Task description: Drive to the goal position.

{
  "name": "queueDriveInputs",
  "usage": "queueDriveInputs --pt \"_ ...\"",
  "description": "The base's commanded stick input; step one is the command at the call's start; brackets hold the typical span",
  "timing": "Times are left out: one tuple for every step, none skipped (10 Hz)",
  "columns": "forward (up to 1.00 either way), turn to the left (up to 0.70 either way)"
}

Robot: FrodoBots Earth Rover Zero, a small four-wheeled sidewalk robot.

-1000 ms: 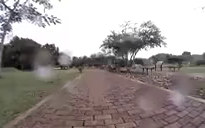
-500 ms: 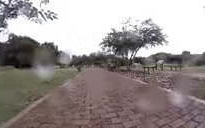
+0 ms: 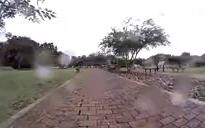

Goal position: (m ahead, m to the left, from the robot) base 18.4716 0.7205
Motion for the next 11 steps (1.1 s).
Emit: queueDriveInputs --pt "0.7 0.0" --pt "0.7 0.0" --pt "0.7 0.0" --pt "0.7 0.0" --pt "0.7 0.0" --pt "0.7 0.0" --pt "0.7 0.0" --pt "0.7 0.0" --pt "0.7 0.0" --pt "0.7 0.0" --pt "0.7 0.0"
